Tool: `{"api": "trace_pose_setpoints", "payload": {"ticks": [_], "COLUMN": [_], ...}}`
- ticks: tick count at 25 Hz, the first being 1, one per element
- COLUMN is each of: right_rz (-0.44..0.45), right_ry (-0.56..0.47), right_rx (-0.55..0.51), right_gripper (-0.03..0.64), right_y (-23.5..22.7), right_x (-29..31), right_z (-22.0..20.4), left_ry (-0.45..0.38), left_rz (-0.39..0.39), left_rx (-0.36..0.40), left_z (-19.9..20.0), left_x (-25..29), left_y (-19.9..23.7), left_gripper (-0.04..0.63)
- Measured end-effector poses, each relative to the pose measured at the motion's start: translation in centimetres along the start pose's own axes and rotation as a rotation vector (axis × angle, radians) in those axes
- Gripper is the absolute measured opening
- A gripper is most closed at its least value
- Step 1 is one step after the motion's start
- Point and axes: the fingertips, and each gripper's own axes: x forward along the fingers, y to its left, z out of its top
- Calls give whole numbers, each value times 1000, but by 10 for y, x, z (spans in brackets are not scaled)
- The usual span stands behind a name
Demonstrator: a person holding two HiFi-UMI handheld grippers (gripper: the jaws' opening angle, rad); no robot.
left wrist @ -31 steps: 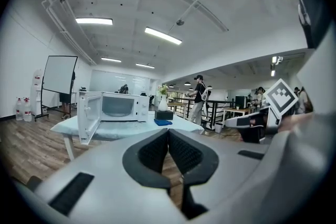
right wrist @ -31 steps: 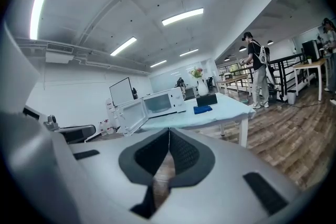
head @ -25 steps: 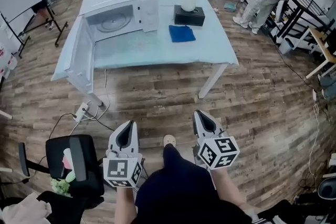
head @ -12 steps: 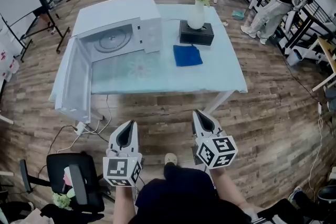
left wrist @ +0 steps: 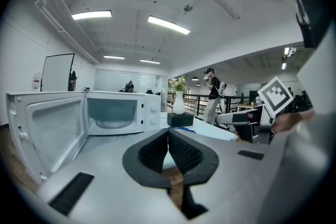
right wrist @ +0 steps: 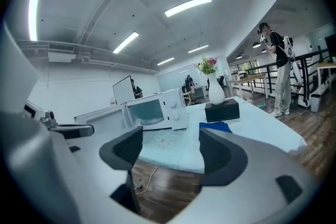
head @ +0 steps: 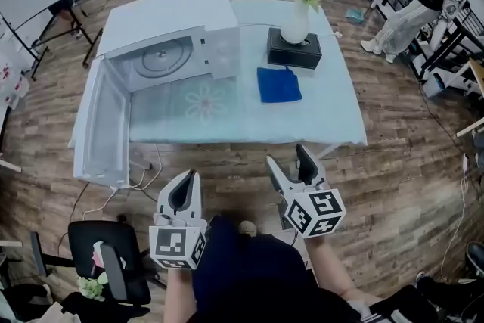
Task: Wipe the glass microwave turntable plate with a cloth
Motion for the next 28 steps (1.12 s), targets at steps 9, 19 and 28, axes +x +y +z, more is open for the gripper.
{"api": "trace_pose_setpoints", "payload": {"ticks": [9, 19, 28], "right_rz": [-46, -175, -244], "right_ry": [39, 67, 134], "right_rx": [11, 34, 20], "right_gripper": [324, 324, 324], "right_y": [-28, -66, -120], "right_x": [55, 128, 202], "right_z": [8, 28, 28], "left_ry": [22, 55, 110], "left_rz": [-77, -254, -367], "left_rx": [8, 61, 68], "left_z": [11, 34, 25], "left_x": [71, 166, 249], "left_y": [17, 41, 46], "left_gripper": [5, 5, 5]}}
